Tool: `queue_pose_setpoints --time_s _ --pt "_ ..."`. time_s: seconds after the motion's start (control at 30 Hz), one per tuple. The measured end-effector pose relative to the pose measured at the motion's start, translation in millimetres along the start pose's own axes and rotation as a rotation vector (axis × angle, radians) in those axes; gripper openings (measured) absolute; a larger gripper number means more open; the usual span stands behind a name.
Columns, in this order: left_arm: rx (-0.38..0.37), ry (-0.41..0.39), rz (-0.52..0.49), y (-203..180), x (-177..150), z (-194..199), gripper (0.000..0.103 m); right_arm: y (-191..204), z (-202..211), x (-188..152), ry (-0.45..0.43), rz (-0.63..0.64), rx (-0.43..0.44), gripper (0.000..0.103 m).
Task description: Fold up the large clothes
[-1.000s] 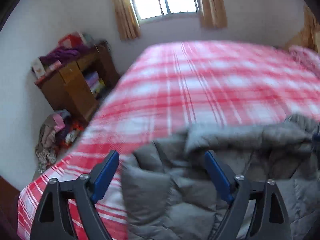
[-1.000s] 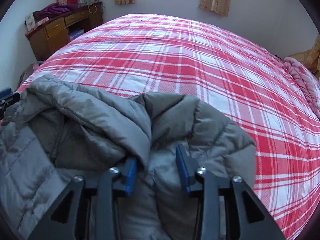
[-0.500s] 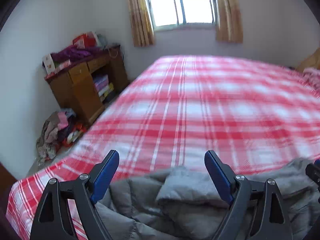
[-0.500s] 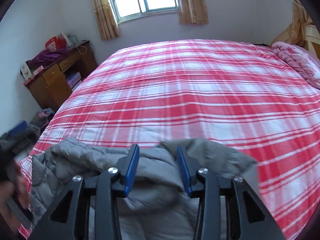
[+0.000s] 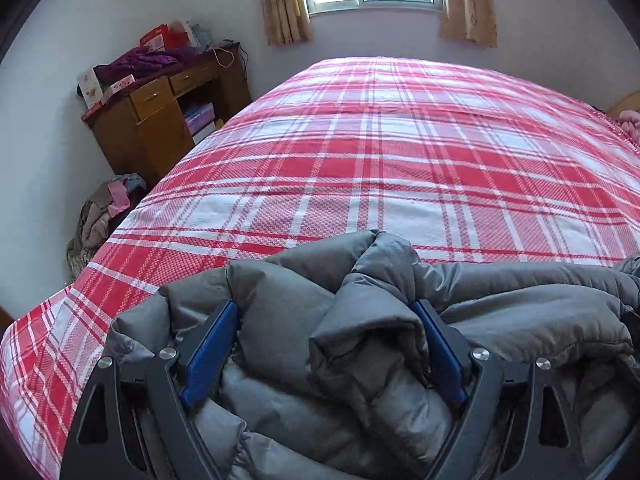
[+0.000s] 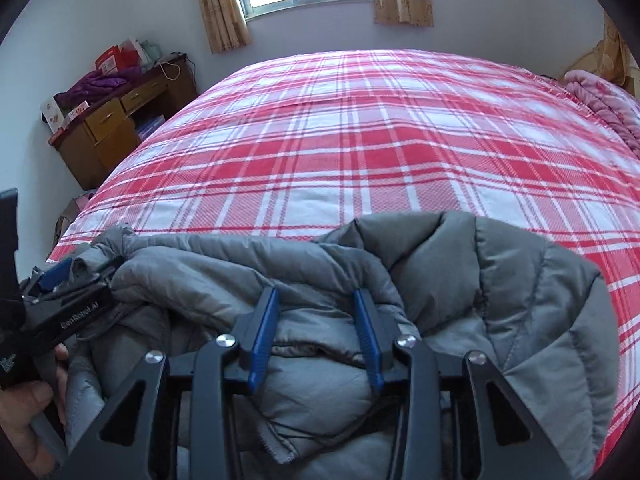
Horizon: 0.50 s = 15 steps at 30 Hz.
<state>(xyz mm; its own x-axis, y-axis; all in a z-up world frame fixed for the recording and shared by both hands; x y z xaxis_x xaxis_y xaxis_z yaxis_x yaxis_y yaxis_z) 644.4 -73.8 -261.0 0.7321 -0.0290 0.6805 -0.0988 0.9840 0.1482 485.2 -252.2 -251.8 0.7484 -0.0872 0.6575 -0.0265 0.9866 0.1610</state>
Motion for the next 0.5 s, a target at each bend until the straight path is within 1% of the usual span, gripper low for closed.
queue_pose_setpoints --time_s 0.2,0.5 --pt "0.016 0.02 -0.014 -1 -2 -6 0.089 2 -8 -5 0.024 0.016 -0.019 0.042" --pt "0.059 0.015 -0.048 -6 -2 -7 0.09 3 -12 -5 0.037 0.036 -0.049 0.042"
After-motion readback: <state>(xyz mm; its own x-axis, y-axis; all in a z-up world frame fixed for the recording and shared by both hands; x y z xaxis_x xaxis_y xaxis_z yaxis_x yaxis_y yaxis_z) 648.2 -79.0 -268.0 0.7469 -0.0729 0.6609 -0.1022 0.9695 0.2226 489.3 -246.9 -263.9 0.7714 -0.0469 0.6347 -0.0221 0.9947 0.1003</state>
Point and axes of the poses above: each gripper's, at about its wrist camera, not at the fingertips, and z roughly against the way its jaws point, y to its left, x to its top, the point moved 6 cm from there along -z, roughly the way its jaws point, and after that the axes turned 2 degrees about x, right-handed, at the moved point
